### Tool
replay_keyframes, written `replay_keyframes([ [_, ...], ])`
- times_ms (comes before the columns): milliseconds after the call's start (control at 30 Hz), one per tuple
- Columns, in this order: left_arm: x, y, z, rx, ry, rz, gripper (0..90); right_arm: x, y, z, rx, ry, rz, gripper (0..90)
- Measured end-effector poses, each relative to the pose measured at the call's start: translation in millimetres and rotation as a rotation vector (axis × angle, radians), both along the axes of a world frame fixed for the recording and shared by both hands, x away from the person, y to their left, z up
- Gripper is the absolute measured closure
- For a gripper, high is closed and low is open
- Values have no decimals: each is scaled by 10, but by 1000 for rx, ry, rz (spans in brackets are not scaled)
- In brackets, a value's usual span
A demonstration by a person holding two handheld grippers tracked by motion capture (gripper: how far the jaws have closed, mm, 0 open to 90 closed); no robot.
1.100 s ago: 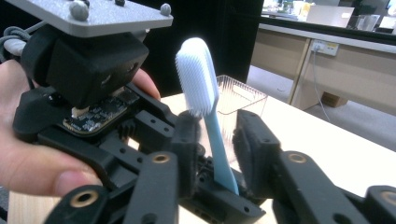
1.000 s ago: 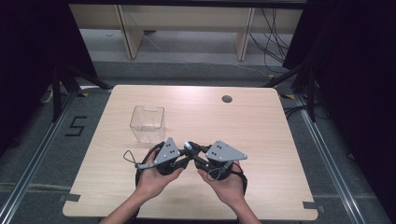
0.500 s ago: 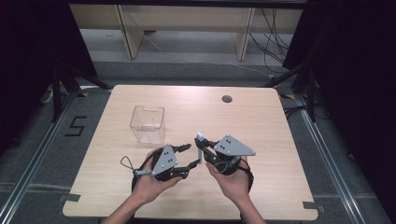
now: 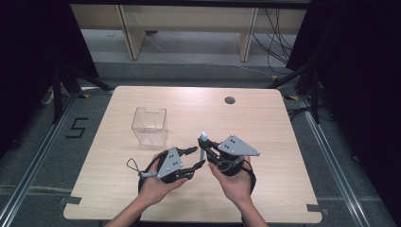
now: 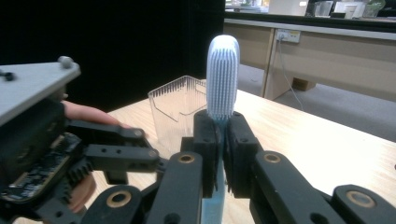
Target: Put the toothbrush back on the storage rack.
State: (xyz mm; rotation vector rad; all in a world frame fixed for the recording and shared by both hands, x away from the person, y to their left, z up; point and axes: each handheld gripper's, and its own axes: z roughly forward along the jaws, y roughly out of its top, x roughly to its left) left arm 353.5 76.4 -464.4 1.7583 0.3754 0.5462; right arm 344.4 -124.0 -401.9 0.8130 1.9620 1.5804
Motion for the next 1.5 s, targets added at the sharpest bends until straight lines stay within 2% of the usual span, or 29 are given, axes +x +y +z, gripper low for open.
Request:
replay_keyframes([
  [33, 8, -6, -1, -1, 7, -5, 528, -4, 0, 2, -3, 1, 3, 851],
  [67, 16, -17, -2, -4, 10, -10, 563, -9, 20, -5, 17, 14, 17, 851],
  [100, 21, -24, 0, -3, 12, -12, 563, -9, 20, -5, 17, 14, 17, 851],
  [167, 34, -36, 5, -9, 25, -13, 619, -17, 20, -3, 9, 13, 6, 850],
  [333, 65, -41, 20, -41, 88, -28, 728, -20, 27, -5, 14, 3, 10, 850],
  [467, 71, -25, 34, -47, 98, -27, 808, -28, 25, -2, 21, 6, 4, 850],
  [533, 83, -22, 35, -59, 108, -26, 815, -24, 30, -8, 30, 2, 7, 849],
  [567, 84, 0, 51, -43, 123, -17, 829, -38, 40, -10, 42, 21, 11, 844],
  [633, 87, 6, 60, -50, 133, -15, 830, -41, 35, -8, 37, 14, 3, 839],
  [767, 88, 29, 95, -47, 137, -5, 832, -23, 39, -15, 38, 21, -5, 676],
  [833, 92, 62, 113, -40, 143, 6, 833, -19, 34, -11, 17, -3, -5, 588],
  [867, 98, 74, 112, -49, 144, 10, 832, -41, 52, -11, 30, 25, -4, 536],
  [900, 99, 96, 119, -38, 150, 16, 833, -36, 56, -14, 30, 15, 7, 492],
  [967, 109, 141, 121, -42, 152, 29, 833, -58, 39, -10, 4, 13, -9, 420],
  [1000, 111, 172, 126, -45, 157, 38, 833, -71, 24, -20, -5, 16, 3, 375],
  [1100, 116, 255, 146, -42, 163, 60, 833, -80, -3, -39, -5, 22, 23, 352],
  [1167, 125, 308, 162, -46, 157, 70, 833, -114, -66, -59, -21, 25, 17, 338],
  [1200, 129, 340, 175, -49, 158, 78, 833, -116, -104, -61, -39, 7, 6, 335],
  [1367, 156, 501, 251, -53, 151, 120, 833, -139, -300, -140, -32, 30, -24, 331],
  [1400, 163, 542, 267, -53, 144, 126, 833, -145, -342, -148, -55, 44, -36, 331],
  [1467, 168, 601, 287, -58, 142, 143, 833, -152, -408, -204, -62, 78, -62, 332],
  [1500, 171, 630, 296, -60, 142, 151, 833, -132, -465, -245, -84, 65, -73, 330],
])
